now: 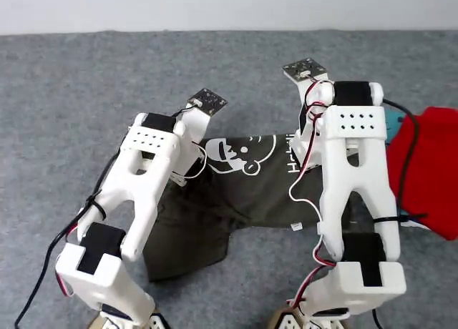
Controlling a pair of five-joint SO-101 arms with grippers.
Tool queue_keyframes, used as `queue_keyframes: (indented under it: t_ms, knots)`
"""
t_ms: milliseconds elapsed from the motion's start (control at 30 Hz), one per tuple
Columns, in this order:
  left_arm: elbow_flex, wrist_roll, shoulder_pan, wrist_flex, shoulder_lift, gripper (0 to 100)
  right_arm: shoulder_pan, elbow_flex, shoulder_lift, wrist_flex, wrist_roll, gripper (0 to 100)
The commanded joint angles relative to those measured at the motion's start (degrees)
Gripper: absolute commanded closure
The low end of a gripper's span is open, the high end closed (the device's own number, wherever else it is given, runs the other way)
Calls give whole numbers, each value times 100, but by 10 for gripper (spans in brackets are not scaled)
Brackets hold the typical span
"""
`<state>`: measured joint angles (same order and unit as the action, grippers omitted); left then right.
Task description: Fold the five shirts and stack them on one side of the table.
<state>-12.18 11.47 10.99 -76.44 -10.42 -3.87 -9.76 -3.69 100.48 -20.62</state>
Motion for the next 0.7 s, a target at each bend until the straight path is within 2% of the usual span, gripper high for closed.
queue_keyframes:
  t_ms: [0, 200, 267, 433, 667]
  knots:
    - [224, 70, 53, 44, 26, 963, 48, -35, 312, 224, -18, 894]
    - [215, 18, 185, 53, 26, 871, 57, -35, 312, 224, -18, 894]
    - [224, -44, 202, 88, 26, 868, 57, -35, 312, 224, -18, 894]
    - [233, -53, 193, 88, -114, 894, 57, -35, 321, 242, -18, 897]
    - [295, -35, 220, 79, -633, 987, 66, -35, 330, 251, -35, 898]
